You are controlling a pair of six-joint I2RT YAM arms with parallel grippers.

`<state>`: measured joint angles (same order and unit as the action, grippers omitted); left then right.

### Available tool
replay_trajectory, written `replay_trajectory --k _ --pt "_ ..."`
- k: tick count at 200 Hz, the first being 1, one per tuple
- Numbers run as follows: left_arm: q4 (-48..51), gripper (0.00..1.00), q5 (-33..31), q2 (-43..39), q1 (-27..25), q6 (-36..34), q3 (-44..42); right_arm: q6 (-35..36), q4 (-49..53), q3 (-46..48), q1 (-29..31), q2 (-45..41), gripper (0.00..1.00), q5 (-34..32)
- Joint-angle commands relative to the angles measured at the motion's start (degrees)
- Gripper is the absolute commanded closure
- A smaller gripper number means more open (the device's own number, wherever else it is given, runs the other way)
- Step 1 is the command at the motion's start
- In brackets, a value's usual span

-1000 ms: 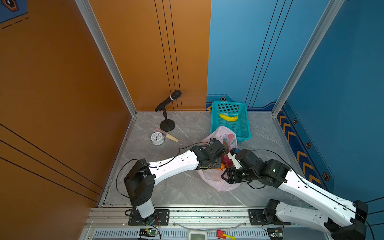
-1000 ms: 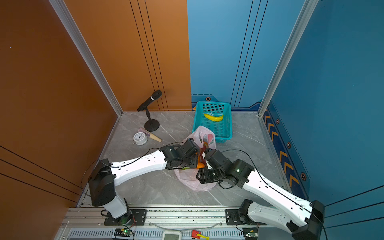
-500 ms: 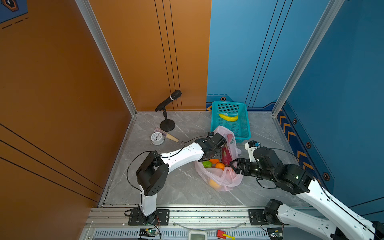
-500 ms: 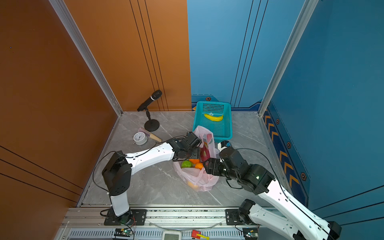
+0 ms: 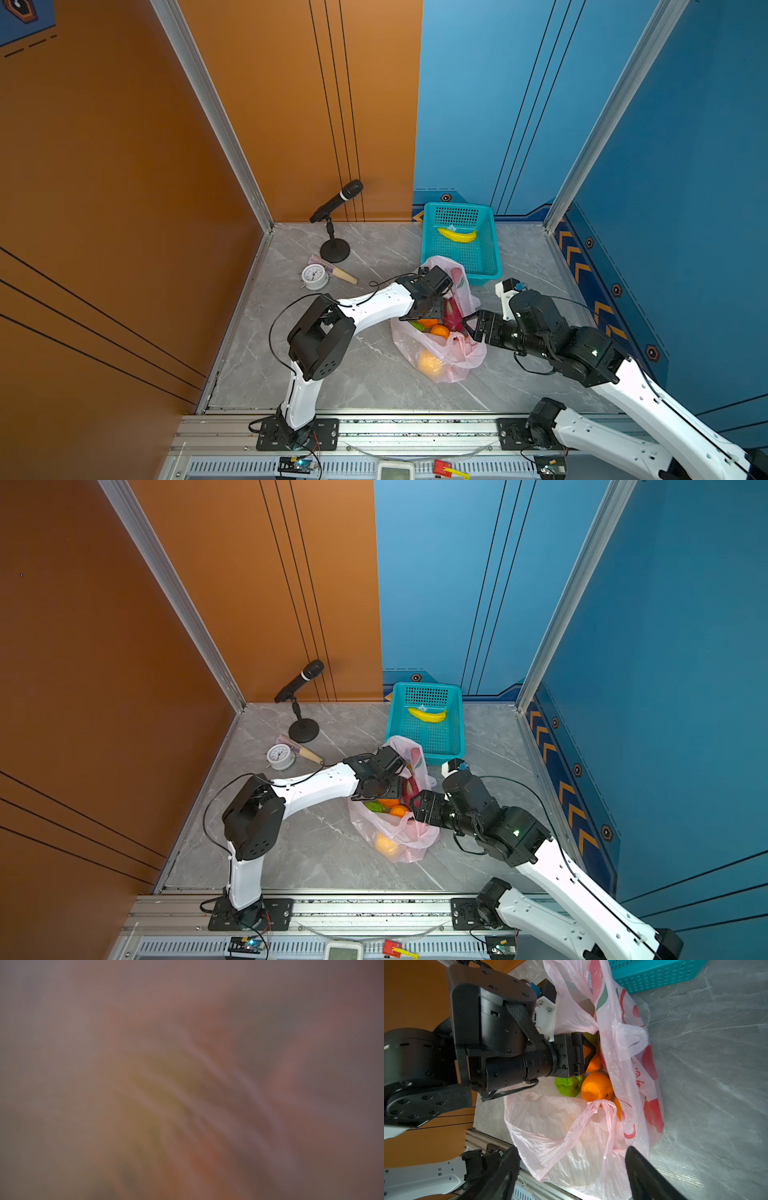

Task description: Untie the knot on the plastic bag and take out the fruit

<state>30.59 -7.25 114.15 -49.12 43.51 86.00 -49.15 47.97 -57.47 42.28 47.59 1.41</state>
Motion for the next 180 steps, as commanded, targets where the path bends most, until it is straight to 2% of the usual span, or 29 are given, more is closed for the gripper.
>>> replay_trajectory --k 1,54,81,86,118,149,180 --pt "-0.97 0.36 2.13 1.78 0.12 -0.57 -1.0 -0.7 -0.09 -1.26 -0.59 -0.48 0.18 -0.07" --pt "-1.62 0.57 3.16 -0.87 0.43 -1.71 -2.55 -1.11 -0.08 -2.19 -1.66 0.83 0.17 0.18" --pt "-2.48 0.6 4.44 -3.78 0.21 -2.81 -3.39 -0.86 -0.41 -2.47 -1.65 1.23 0.17 0.69" --pt "-2.62 0.61 4.51 -4.31 0.11 -3.21 -3.47 -0.96 -0.52 -2.47 -3.57 1.24 0.17 0.78" --pt "-3.21 0.64 4.52 -8.29 -0.75 -4.62 -4.75 -1.65 -2.06 -2.07 -5.98 0.73 0.16 2.25" --pt "-5.06 0.65 5.11 -13.26 -1.4 -6.01 -6.88 -1.92 -2.7 -2.28 -9.9 0.4 0.14 6.38" --pt "-6.58 0.67 6.21 -18.15 -2.42 -10.33 -8.43 -2.27 -3.58 -2.99 -14.08 0.31 0.12 10.76"
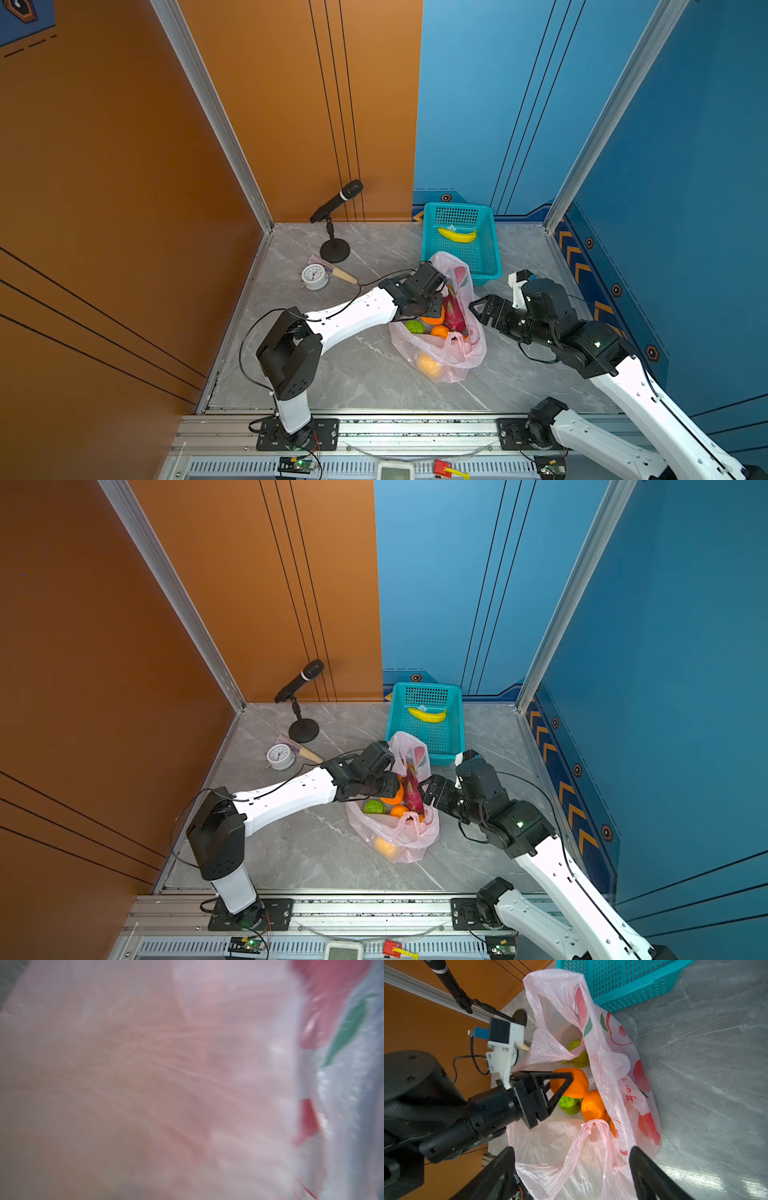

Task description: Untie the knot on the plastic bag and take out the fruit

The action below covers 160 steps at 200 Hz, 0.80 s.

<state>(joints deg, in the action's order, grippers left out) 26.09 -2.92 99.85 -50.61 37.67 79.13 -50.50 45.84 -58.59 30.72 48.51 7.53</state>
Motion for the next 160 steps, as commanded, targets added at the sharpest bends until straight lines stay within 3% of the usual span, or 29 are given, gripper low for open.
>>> replay_trajectory --k 1,87,134,160 --pt "-2.22 0.67 1.96 -4.04 -0.91 -4.6 -1.68 -0.96 -1.46 -1.88 -2.65 -0.61 0.12 4.8" --pt "-21.36 0.68 8.39 -18.71 -2.3 -17.58 -10.79 -5.53 -5.2 -7.01 -10.14 2.17 0.11 20.72" --pt "-23.09 0.67 15.22 -21.93 -4.1 -30.34 -8.47 -6.15 -6.18 -10.1 -10.33 5.3 0.1 28.83" --pt "-25.03 0.67 17.8 -22.92 -4.61 -32.31 -8.16 -5.71 -6.14 -10.26 -10.15 5.9 0.09 29.85"
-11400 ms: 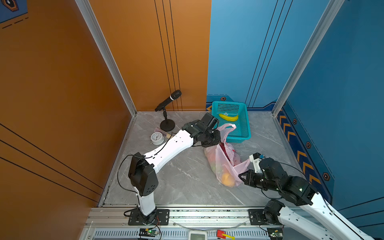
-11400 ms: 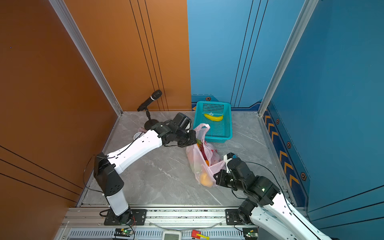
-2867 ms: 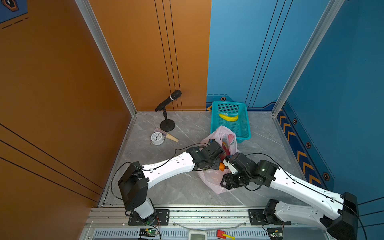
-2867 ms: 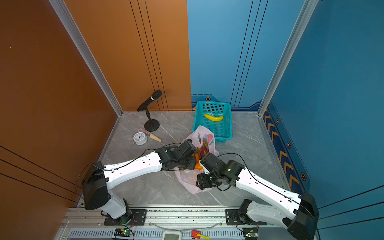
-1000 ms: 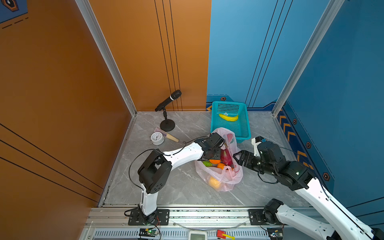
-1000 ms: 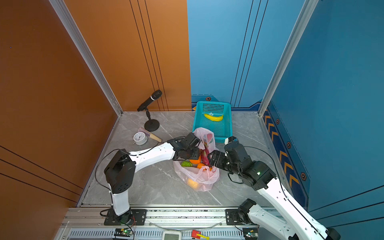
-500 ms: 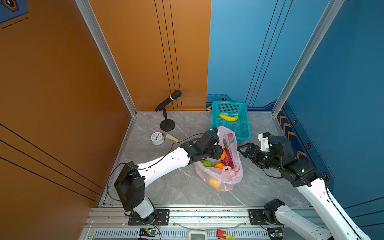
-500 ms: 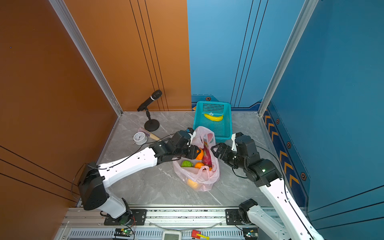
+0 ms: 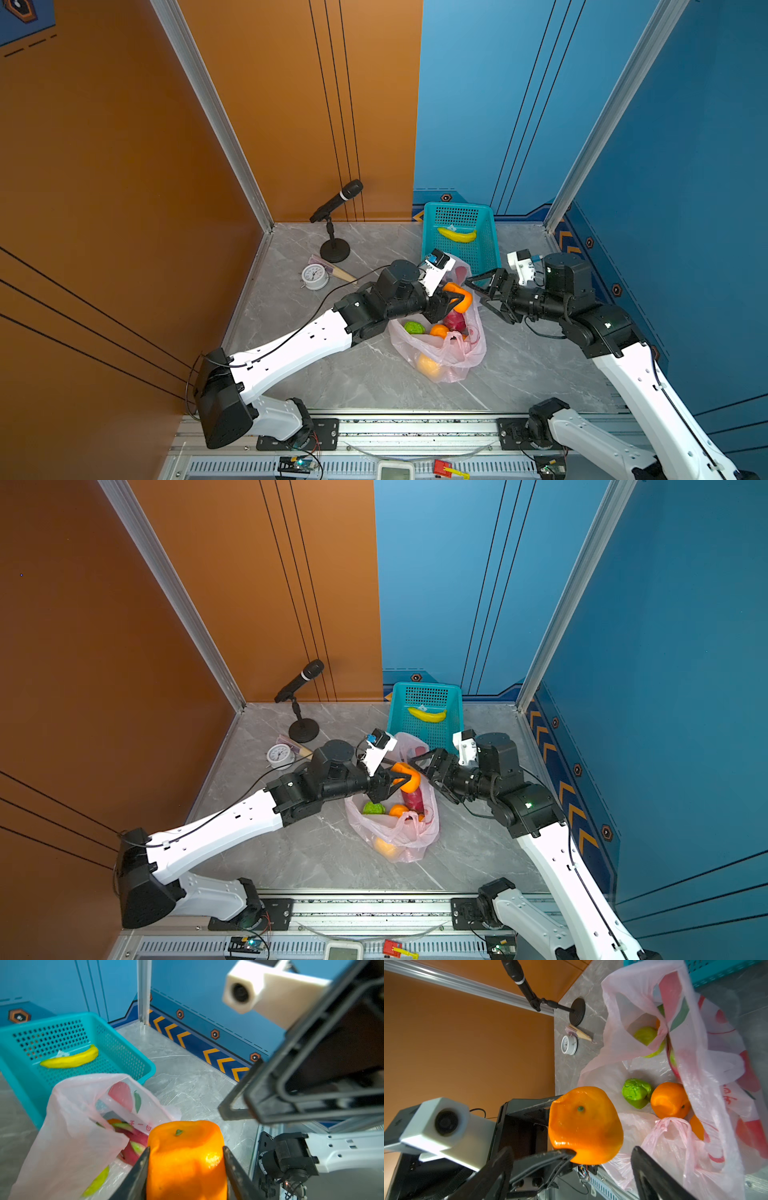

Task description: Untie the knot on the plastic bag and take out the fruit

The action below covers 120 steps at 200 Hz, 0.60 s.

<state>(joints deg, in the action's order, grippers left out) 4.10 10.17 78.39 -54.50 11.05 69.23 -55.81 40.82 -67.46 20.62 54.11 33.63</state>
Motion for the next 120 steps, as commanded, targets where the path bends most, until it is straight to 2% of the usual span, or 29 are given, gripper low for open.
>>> replay_trajectory --k 1,28,49,75,120 --pt "-3.09 0.67 4.78 -1.47 -0.75 -5.73 1.72 -0.42 -1.1 -1.37 -0.05 0.3 0.09 3.74" --pt "-3.44 0.67 6.14 -1.66 -1.0 -5.29 3.1 -0.59 -1.48 -0.43 0.69 0.11 0.09 3.43" --pt "-4.51 0.68 6.53 -1.74 -1.21 -5.16 3.2 -1.1 -2.86 0.13 1.75 0.25 0.14 3.54" --pt "-4.03 0.68 6.66 -1.66 -1.29 -5.42 3.63 -1.06 -3.18 0.03 3.27 0.94 0.24 3.34" --pt "-2.68 0.65 5.58 -1.75 -1.89 -5.97 3.54 -1.22 -3.72 0.01 4.43 0.9 0.52 2.13"
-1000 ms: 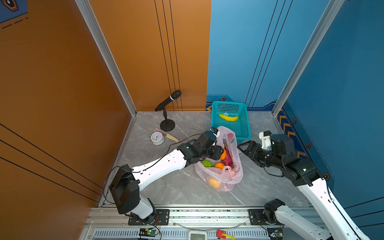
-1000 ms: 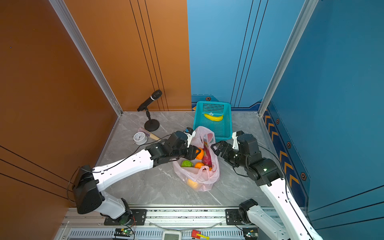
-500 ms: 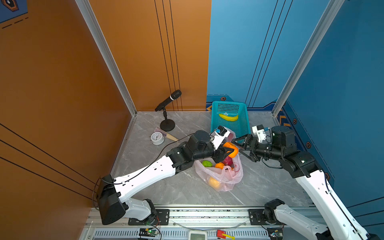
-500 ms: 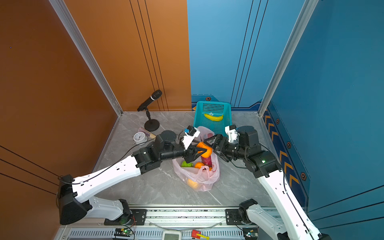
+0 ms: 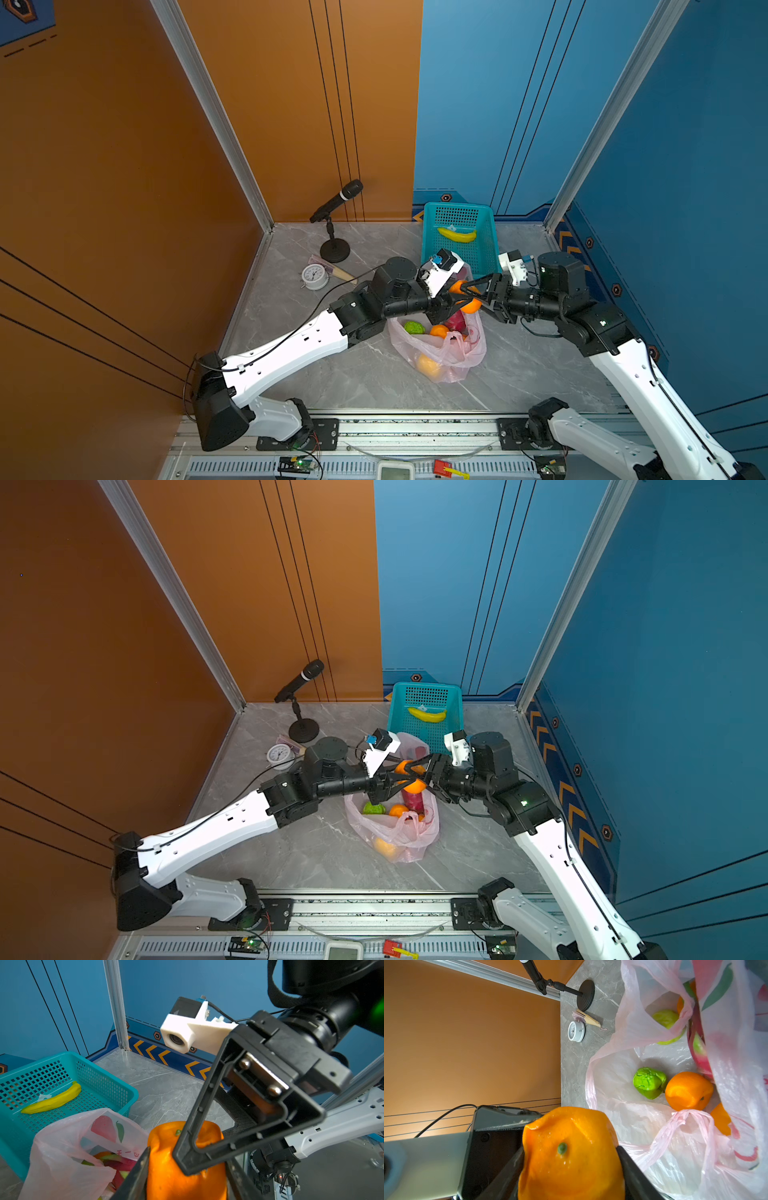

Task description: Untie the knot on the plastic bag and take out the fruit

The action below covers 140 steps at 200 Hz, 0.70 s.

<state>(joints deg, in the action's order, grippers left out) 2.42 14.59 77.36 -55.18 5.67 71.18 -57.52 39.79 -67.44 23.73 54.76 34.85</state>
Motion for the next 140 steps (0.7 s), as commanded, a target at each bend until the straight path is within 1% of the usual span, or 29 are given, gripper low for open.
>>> replay_trajectory --k 1,9,16,24,34,60,71,73,75,104,140 --pt "-0.96 0.65 1.15 -0.72 -1.23 -0.59 1.6 0.48 -2.65 -0.03 1.37 0.25 0.53 0.91" --pt "-0.79 0.61 0.81 -0.85 -1.5 -0.73 1.52 0.43 -2.86 -0.23 1.41 0.42 0.56 0.85" --pt "-0.67 0.53 0.24 -1.02 -1.62 -0.9 1.55 0.47 -2.88 -0.52 1.41 0.57 0.56 0.68" --pt "-0.42 0.41 -0.6 -1.07 -1.92 -1.09 1.51 0.56 -2.91 -0.99 1.41 0.78 0.57 0.1" --pt "0.05 0.31 -1.58 -1.46 -2.21 -1.34 1.51 0.89 -2.7 -1.57 1.41 1.0 0.58 -0.95" --pt "2.41 0.16 -5.66 -2.58 -2.67 -1.5 2.1 2.19 -2.8 -3.98 0.43 2.29 0.58 -4.62" --pt "3.93 0.15 -7.76 -3.02 -2.77 -1.42 2.41 2.77 -2.88 -5.48 -0.43 3.29 0.57 -6.26" --pt "4.11 0.11 -8.03 -3.12 -2.81 -1.4 2.39 2.94 -2.88 -5.87 -0.61 3.5 0.57 -6.59" --pt "4.31 0.1 -8.4 -3.23 -2.87 -1.42 2.41 3.07 -2.88 -6.22 -0.83 3.7 0.57 -6.82" --pt "5.9 0.06 -12.22 -4.27 -2.66 -1.59 2.37 5.95 -2.88 -11.35 -4.12 7.44 0.57 -10.73" --pt "7.27 0.04 -12.65 -4.64 -2.32 -2.18 3.26 10.5 -3.32 -16.32 -8.95 14.07 0.57 -13.99"
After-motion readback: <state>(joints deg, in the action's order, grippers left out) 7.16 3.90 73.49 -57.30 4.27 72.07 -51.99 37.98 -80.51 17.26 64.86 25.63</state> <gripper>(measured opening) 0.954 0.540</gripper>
